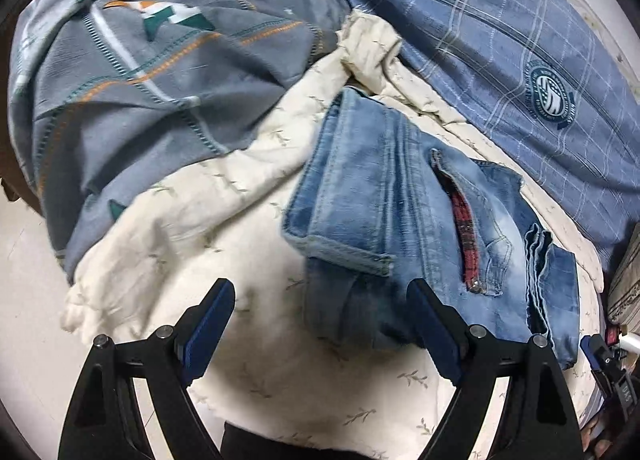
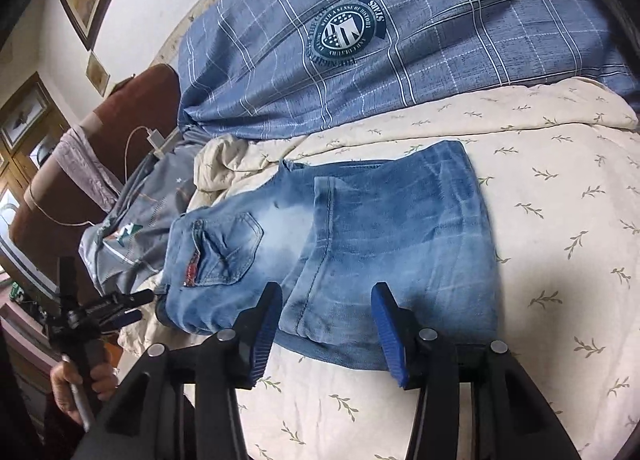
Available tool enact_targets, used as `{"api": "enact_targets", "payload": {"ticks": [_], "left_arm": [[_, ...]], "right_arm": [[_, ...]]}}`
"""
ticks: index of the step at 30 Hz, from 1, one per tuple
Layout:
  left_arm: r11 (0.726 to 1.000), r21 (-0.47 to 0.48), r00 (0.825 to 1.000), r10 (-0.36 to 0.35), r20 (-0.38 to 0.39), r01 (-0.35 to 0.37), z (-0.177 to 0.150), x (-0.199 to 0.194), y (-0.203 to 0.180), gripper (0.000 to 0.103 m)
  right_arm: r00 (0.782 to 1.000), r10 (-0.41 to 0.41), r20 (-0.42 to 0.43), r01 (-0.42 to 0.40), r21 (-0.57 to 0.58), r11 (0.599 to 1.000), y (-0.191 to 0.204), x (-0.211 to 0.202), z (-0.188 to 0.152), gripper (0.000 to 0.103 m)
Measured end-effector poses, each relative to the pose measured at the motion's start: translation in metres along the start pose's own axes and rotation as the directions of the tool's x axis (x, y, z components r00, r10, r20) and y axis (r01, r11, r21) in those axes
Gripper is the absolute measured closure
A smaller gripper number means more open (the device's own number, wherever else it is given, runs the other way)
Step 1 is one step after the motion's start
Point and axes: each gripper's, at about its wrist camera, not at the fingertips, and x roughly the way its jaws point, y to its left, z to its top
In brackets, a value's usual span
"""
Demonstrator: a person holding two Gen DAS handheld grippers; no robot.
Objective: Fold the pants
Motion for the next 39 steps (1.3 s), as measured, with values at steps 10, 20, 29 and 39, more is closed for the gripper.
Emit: {"api": "enact_targets", "payload": {"ticks": [10,20,29,39], "left_arm": [[0.983,-0.079,0.980,-0.173,-0.099,0.166,0.010,0.046,0.012,0.015],[0.986,-0.015,0.983,-0.168,-0.079,0.168,0.018,0.055,-0.007,0.050],[0.986,0.103,0.990,-0.135,0.033,0.131,0.022,0.016,-0.029,0.081],[0.921,0.361,0.971,-0.204,0.127,0.146,0.015,-0.046,-0.125,0.083]], "right_arm": [[1.000,-0.014,-0.010,0.014,-0.007,1.000,-0.002,0.004,0.000,0.053],[0.998,-0.053,-0.013,0.054,0.033,0.998,-0.010,0.010,0.004,0.053],[0.997,-0.055,0.058,0.044,0.176,0.983,-0.041,-0.010,0.015,0.053],[0.991,-0.074,0.113,0.040,0.278,0.960,-0.069,-0.033,0.017,0.053]]}}
